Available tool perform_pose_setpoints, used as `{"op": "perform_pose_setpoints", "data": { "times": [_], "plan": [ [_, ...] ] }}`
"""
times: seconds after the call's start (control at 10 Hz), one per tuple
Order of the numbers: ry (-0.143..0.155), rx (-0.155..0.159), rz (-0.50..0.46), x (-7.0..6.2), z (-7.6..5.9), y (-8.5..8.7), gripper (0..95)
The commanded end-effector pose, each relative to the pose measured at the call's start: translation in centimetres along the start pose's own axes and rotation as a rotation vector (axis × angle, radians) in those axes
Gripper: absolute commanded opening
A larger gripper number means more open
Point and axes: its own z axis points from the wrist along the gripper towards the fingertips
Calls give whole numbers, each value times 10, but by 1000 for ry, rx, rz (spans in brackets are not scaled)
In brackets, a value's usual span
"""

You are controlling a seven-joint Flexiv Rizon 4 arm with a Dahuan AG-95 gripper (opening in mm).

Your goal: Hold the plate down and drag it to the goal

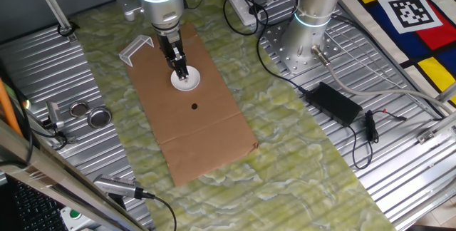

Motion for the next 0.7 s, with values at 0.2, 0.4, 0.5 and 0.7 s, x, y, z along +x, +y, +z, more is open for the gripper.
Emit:
{"op": "perform_pose_setpoints", "data": {
  "times": [0.2, 0.4, 0.5, 0.7],
  "plan": [
    [92, 27, -369, -1, 0, 0, 0],
    [97, 32, -373, -1, 0, 0, 0],
    [102, 44, -385, -1, 0, 0, 0],
    [113, 89, -422, -1, 3, -1, 0]
  ]
}}
